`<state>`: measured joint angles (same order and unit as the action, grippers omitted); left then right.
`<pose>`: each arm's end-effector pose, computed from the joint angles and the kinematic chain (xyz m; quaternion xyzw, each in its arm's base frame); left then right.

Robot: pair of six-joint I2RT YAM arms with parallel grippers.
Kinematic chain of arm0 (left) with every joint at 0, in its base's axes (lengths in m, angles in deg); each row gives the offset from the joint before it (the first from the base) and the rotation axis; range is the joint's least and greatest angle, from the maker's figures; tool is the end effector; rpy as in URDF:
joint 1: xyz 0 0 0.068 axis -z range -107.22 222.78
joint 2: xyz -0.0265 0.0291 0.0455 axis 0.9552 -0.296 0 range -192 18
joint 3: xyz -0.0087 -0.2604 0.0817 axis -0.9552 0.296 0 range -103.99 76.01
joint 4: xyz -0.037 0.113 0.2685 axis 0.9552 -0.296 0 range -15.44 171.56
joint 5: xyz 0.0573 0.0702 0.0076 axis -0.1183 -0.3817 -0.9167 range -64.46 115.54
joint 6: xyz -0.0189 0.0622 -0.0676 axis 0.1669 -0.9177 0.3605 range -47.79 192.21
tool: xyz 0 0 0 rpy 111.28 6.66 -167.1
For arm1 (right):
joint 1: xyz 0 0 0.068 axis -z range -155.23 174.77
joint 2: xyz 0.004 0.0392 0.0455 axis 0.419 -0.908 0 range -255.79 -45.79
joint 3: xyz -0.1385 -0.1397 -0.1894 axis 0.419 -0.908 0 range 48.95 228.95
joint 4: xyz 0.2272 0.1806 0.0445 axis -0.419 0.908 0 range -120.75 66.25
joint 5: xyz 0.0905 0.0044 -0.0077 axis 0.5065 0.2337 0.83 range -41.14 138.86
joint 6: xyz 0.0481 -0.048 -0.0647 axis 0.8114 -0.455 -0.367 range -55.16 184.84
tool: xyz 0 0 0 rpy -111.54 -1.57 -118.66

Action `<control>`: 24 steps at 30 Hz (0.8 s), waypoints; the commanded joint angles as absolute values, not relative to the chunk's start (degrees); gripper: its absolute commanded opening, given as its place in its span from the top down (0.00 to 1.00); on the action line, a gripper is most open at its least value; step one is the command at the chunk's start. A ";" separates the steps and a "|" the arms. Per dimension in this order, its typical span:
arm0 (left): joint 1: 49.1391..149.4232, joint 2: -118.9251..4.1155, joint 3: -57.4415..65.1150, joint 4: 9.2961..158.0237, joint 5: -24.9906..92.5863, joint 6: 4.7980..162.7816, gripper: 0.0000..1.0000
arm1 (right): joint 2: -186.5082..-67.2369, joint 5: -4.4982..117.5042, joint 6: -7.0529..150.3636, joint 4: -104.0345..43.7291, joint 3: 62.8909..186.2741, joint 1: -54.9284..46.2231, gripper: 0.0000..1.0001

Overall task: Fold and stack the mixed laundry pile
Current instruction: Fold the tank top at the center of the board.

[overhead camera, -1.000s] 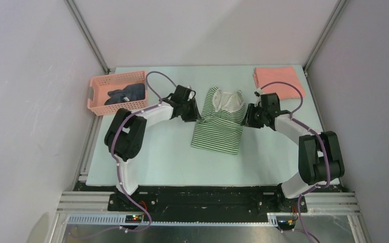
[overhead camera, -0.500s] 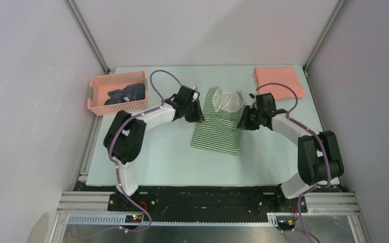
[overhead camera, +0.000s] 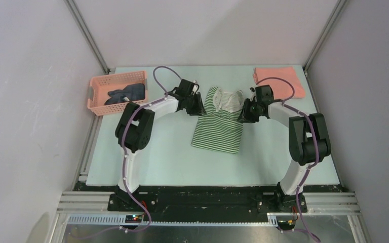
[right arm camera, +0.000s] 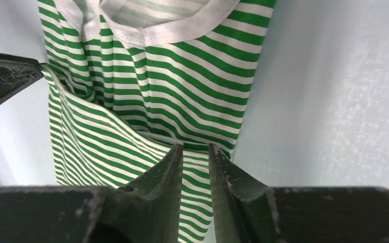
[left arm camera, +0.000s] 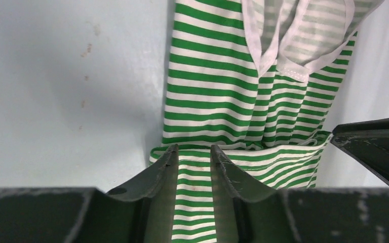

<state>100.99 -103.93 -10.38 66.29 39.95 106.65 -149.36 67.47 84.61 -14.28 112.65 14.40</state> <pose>0.4486 -0.2645 0.1035 -0.0088 0.9356 -0.2739 0.2227 0.4084 0.1021 0.1091 0.0307 0.9452 0.2238 0.2357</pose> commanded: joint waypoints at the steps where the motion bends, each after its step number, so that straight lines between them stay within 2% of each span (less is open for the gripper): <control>1: 100.14 -98.50 -10.53 65.61 41.11 104.89 0.63 | -144.32 66.93 83.50 -9.38 115.23 14.25 0.67; 4: 100.03 -93.48 -8.69 62.16 41.22 104.83 0.58 | -140.20 66.27 84.56 -5.73 114.38 13.24 0.61; 11: 100.09 -79.83 4.94 59.84 39.15 105.07 0.52 | -128.30 67.05 90.51 -1.47 105.94 11.59 0.40; 19: 100.82 -73.56 18.14 61.07 39.53 105.14 0.51 | -117.54 65.82 101.06 -8.89 89.94 6.08 0.39; 24: 100.86 -75.02 19.30 62.58 40.69 105.58 0.54 | -119.37 64.14 101.13 -13.84 87.53 4.73 0.46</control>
